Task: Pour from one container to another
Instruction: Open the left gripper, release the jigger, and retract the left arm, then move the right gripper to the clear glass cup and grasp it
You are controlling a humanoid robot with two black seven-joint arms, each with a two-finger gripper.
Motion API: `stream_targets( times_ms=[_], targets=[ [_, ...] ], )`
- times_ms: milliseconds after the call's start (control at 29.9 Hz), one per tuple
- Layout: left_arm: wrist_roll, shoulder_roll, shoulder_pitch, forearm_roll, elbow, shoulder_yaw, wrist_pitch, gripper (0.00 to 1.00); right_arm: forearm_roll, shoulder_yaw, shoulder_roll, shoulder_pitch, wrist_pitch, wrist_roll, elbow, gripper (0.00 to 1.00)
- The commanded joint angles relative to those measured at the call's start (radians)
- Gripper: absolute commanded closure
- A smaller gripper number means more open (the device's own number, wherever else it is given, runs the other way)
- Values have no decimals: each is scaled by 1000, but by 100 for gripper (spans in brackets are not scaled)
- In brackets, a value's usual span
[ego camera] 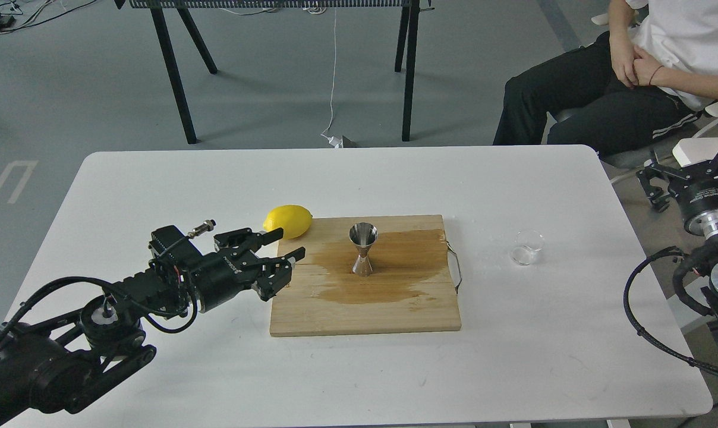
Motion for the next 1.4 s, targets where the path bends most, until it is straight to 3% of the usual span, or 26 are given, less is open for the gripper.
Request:
stream_targets(
  times_ms=[0, 167, 334, 401, 668, 835, 902, 1069, 1303, 1370],
  targets=[
    [2, 0, 11, 0, -25, -101, 7, 25, 0, -3, 0, -5, 0, -4, 1, 0],
    [-4, -15, -5, -6, -25, -172, 24, 6, 0, 3, -1, -17, 0, 1, 1, 0],
    [-105, -18, -91, -361, -25, -186, 7, 1, 0, 12, -21, -19, 0, 7, 6, 0],
    [-117, -18, -116, -539, -25, -187, -23, 1, 0, 12, -43, -19, 0, 8, 38, 0],
    [-116, -17, -240, -1308, 1, -209, -157, 0, 12, -8, -147, -104, 0, -13, 227, 0],
    [-113, -31, -251, -1759, 96, -268, -370, 0, 273, -17, -153, -271, 0, -123, 446, 0],
    [-110, -58, -258, -1899, 171, -270, -437, 0, 343, -4, -152, -328, 0, -127, 548, 0],
    [-88, -98, -298, -2076, 323, -270, -520, 0, 399, -3, -140, -463, 0, -130, 675, 0],
    [-85, -107, -300, -2125, 330, -270, -545, 0, 568, -21, -103, -594, -7, -131, 748, 1],
    [-86, -109, -300, -2125, 330, -270, -542, 0, 568, -15, -72, -600, -86, -127, 765, 1]
  ],
)
